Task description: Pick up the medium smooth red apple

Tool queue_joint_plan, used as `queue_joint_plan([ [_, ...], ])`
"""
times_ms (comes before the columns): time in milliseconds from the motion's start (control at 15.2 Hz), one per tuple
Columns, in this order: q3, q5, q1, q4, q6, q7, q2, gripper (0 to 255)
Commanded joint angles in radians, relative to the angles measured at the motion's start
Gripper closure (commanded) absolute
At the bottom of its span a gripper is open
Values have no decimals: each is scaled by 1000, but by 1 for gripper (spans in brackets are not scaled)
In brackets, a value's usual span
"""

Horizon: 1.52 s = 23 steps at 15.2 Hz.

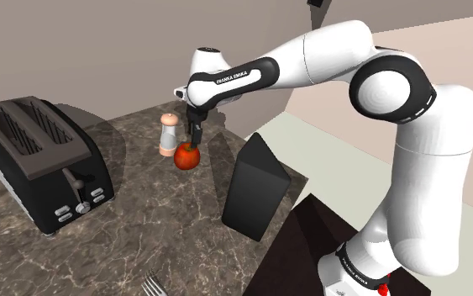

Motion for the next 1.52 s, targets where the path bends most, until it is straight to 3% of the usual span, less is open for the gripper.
queue_joint_plan([
  [0, 0, 1, -2, -1, 20, -3, 18, 0],
  [198, 1, 2, -2, -5, 35, -4, 30, 0],
  [264, 1, 2, -2, -7, 36, -4, 28, 255],
  [858, 1, 2, -2, -5, 35, -4, 30, 255],
  [1452, -2, -3, 0, 26, -58, 1, -33, 255],
])
